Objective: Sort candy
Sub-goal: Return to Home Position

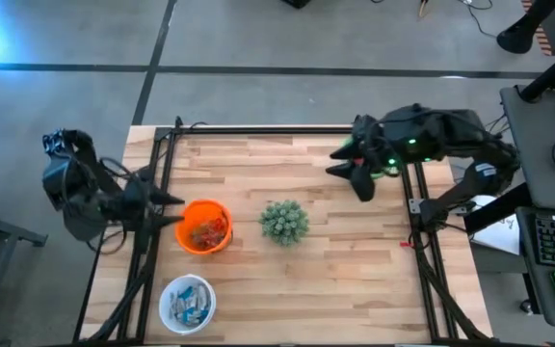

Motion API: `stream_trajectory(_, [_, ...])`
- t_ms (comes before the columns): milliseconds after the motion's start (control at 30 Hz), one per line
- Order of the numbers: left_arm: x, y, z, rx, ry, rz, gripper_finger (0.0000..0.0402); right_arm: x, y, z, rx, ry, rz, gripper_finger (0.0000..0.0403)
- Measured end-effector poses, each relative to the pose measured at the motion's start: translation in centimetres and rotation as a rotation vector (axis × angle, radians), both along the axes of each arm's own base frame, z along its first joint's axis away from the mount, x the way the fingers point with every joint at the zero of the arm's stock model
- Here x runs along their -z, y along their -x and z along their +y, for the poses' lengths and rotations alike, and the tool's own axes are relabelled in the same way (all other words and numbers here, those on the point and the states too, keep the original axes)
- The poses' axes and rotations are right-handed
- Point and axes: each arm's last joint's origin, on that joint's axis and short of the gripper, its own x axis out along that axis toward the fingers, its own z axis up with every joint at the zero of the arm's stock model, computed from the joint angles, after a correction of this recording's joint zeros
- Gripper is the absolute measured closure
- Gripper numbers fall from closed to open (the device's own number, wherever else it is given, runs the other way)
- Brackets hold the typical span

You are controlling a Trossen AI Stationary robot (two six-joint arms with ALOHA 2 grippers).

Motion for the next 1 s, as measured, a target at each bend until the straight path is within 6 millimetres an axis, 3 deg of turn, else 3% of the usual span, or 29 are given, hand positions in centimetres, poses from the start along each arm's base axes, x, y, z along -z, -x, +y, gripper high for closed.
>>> stream_trajectory(167, [2.3, 2.3, 3.0, -0.039, 0.092, -0.031, 0.0235, -0.8, 1.5, -0.1, 0.0, -0.007, -0.036, 0.0213])
stream_trajectory(333, [5.1, 3.4, 4.3, 0.005, 0.133, -0.142, 0.0235, -1.2, 2.5, -0.1, -0.004, -0.002, -0.055, 0.0213])
stream_trajectory(733, [14.1, 3.1, 3.3, 0.261, 0.161, -0.519, 0.0235, -1.4, 2.9, -0.1, -0.001, -0.01, -0.065, 0.0213])
stream_trajectory(1000, [17.1, 3.3, 2.8, 0.464, 0.116, -0.653, 0.0235, -1.5, 3.0, -0.1, 0.003, -0.018, -0.072, 0.0213])
